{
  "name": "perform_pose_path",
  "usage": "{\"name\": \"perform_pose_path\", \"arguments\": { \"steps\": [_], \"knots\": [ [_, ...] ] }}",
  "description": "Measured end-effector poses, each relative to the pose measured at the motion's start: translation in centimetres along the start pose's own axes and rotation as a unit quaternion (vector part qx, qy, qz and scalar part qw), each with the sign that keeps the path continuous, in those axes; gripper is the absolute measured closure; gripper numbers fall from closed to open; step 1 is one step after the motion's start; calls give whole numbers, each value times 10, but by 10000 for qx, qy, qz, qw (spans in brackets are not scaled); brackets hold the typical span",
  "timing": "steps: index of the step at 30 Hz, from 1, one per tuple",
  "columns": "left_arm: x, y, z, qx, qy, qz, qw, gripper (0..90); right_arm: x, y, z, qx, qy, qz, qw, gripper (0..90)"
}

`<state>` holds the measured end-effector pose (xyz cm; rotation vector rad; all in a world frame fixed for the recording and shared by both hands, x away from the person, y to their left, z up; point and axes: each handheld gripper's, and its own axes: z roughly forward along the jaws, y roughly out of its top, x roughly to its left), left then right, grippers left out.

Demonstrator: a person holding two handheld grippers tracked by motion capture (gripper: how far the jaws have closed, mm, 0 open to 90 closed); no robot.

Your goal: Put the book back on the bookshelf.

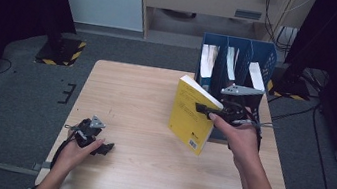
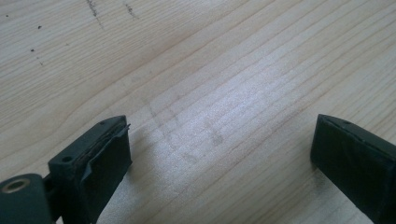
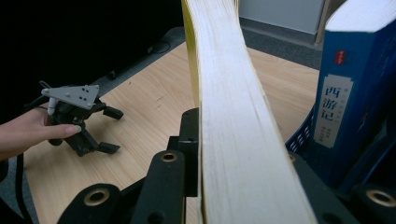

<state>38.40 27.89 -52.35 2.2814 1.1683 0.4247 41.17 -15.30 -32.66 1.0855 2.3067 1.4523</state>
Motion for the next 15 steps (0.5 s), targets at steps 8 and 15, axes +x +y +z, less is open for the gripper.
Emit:
{"name": "perform_pose_path", "arguments": {
  "steps": [8, 15],
  "knots": [
    [-1, -2, 2, -42, -111, -125, 9999, 32, -2, 6, -9, 28, 7, 48, 10000, 751],
    [-1, -2, 2, -71, -102, -125, 9998, 17, -10, 6, -25, -13, -96, 132, 9999, 751]
  ]
}}
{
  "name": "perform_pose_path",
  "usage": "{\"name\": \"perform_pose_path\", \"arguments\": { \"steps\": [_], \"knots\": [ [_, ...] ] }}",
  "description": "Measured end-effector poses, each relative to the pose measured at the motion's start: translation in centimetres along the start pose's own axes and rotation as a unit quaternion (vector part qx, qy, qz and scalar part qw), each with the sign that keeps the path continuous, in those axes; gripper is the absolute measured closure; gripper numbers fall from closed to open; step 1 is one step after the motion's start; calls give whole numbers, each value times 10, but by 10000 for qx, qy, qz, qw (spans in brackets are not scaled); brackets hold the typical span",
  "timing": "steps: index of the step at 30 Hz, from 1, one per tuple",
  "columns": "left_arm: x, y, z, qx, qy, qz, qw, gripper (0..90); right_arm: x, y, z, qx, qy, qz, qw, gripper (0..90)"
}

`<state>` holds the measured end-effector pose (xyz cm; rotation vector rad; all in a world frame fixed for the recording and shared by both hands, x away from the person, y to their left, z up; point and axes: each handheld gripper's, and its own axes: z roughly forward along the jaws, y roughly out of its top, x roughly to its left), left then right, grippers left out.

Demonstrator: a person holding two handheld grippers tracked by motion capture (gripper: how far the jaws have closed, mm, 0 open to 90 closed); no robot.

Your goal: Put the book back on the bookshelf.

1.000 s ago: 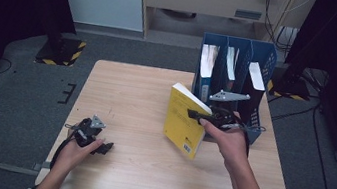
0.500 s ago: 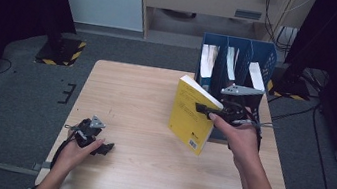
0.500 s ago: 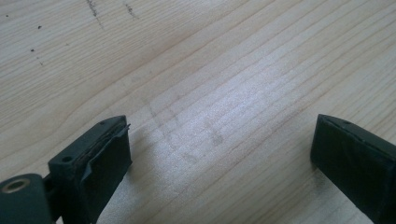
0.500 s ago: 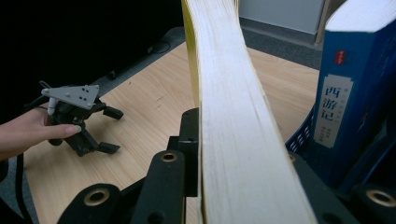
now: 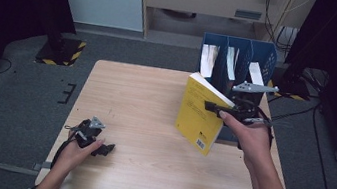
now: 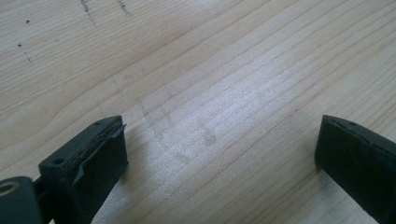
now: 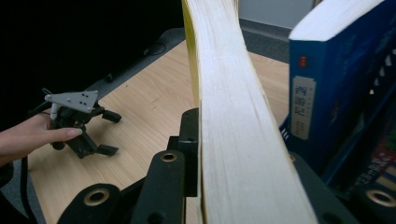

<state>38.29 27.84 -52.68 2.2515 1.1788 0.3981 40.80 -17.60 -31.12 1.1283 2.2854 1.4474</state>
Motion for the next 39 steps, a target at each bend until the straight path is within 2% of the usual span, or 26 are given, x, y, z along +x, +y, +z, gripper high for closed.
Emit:
{"name": "perform_pose_path", "arguments": {
  "steps": [13, 23, 29, 39],
  "knots": [
    [0, -1, 0, -40, -3, 15, 10000, 7, -16, -4, -36, -115, -325, 243, 9991, 751],
    [0, -1, 1, -52, -1, 7, 10000, 5, -29, 3, -70, -200, -694, 348, 9968, 751],
    [0, -1, 1, -48, -1, 9, 10000, 1, -41, 5, -80, -164, -895, 468, 9947, 751],
    [-1, -1, 1, -69, 0, -5, 10000, 0, -60, 11, -87, -132, -1180, 620, 9910, 751]
  ]
}}
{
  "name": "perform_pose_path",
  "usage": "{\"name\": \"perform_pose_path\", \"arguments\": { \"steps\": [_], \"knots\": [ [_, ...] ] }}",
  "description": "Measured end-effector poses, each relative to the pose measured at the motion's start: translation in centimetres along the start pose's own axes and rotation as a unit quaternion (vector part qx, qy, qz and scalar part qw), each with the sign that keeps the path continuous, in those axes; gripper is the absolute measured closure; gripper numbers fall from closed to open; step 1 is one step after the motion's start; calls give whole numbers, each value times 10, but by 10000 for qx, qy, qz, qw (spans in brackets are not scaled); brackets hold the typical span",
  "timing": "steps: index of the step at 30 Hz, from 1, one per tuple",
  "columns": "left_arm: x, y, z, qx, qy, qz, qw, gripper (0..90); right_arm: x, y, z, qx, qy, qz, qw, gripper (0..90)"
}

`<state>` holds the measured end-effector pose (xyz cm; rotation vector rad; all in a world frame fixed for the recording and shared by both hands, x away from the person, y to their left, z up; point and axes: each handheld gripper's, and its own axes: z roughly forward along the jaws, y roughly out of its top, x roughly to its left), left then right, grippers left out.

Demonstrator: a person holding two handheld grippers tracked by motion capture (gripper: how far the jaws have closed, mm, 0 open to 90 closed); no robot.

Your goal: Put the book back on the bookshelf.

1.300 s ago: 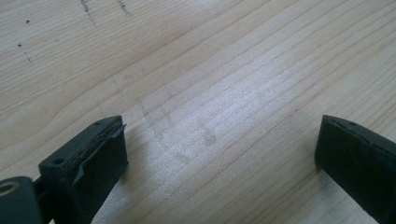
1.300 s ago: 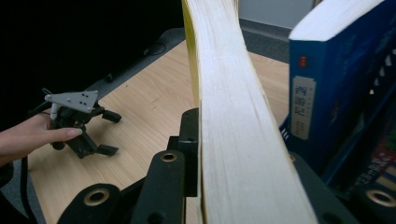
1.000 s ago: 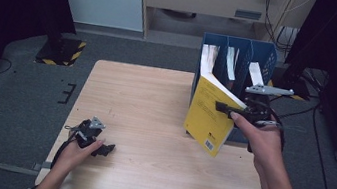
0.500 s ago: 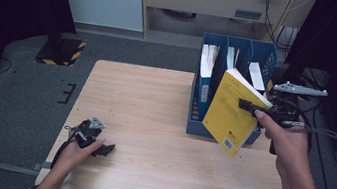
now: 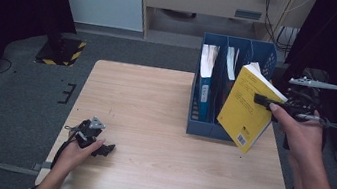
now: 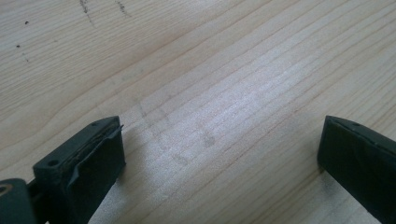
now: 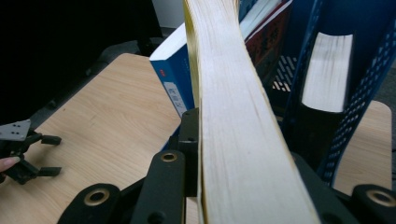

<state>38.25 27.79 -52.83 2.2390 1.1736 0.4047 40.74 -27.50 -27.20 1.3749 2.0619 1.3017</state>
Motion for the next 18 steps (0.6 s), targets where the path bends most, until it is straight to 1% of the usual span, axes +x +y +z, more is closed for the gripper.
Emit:
{"name": "perform_pose_path", "arguments": {
  "steps": [2, 3, 5, 9, 11, 14, 18],
  "knots": [
    [0, 0, 0, -4, -6, 18, 10000, 0, -2, 3, 0, 17, -79, -25, 10000, 751],
    [0, 0, 0, -2, -6, 20, 10000, 0, -4, 5, 0, 16, -168, -60, 9998, 751],
    [0, 0, 0, -3, -5, 19, 10000, 0, -5, 6, 1, 24, -210, -65, 9998, 751],
    [0, 0, 0, 0, -7, 20, 10000, 0, -12, 8, 5, 24, -335, 59, 9994, 751],
    [0, 0, 0, -4, -6, 18, 10000, 0, -16, 10, 10, 42, -381, 124, 9992, 752],
    [0, 0, 0, 1, -6, 19, 10000, 0, -19, 11, 13, 50, -415, 166, 9990, 752],
    [0, 0, 0, -1, -9, 19, 10000, 0, -25, 14, 17, 57, -533, 228, 9983, 751]
  ]
}}
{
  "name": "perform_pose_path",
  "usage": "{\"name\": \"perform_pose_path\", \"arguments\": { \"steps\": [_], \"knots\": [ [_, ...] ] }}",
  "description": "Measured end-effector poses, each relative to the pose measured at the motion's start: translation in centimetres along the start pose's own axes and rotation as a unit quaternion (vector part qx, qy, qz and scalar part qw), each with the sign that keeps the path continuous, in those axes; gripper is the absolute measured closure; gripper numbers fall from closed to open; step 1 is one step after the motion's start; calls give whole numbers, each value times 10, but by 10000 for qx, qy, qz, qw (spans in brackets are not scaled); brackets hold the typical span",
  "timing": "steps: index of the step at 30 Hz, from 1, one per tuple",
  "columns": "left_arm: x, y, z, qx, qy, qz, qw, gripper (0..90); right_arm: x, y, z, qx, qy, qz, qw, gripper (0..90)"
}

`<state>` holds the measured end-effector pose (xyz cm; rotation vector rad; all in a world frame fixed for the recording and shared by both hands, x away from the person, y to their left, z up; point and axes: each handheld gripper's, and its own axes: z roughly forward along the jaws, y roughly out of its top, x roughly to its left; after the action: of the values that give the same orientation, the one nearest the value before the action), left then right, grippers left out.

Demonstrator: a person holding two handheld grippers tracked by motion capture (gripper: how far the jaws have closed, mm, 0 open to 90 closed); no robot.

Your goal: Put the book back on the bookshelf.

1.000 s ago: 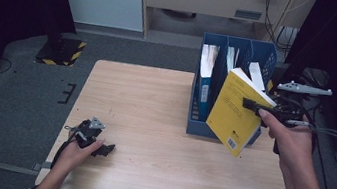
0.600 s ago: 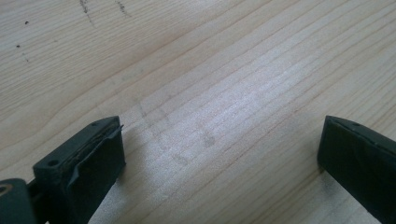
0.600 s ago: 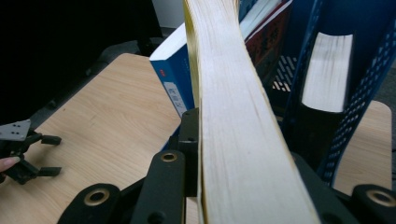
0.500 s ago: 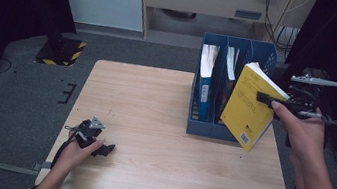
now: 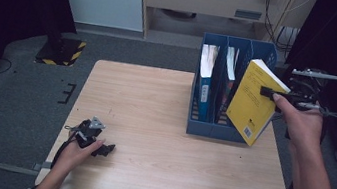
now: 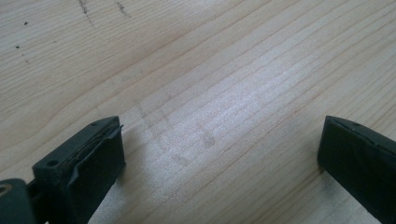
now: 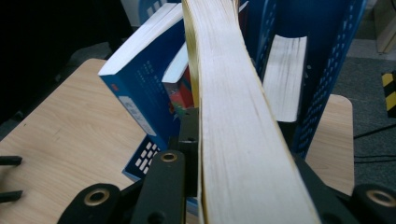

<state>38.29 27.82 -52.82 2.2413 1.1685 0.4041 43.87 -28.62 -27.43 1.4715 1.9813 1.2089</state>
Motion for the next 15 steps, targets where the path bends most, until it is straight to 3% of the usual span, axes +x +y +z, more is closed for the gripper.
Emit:
{"name": "perform_pose_path", "arguments": {
  "steps": [15],
  "knots": [
    [0, 0, 0, 17, -8, 2, 10000, 0, 0, 13, 30, -41, -328, 234, 9992, 751]
  ]
}}
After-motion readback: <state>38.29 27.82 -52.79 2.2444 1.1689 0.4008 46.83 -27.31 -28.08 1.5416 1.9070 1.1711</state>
